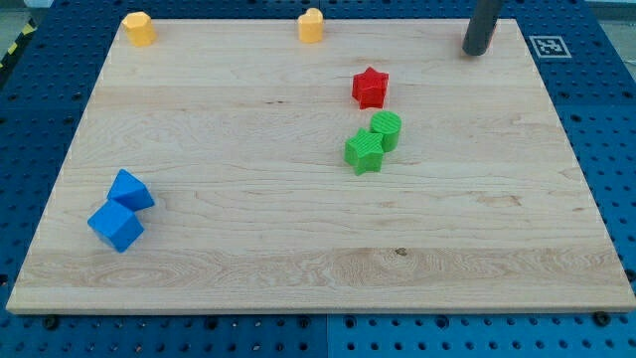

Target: Slide the red star slightly left

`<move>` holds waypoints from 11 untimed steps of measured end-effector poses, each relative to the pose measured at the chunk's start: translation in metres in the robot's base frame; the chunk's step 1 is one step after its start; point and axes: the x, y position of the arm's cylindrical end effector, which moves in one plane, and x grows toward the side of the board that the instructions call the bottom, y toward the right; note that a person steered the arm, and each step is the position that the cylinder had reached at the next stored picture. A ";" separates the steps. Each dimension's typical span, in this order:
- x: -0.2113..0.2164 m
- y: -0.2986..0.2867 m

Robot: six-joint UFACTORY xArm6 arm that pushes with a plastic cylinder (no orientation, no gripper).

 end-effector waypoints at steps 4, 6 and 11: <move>0.027 -0.132; 0.028 -0.132; 0.075 -0.083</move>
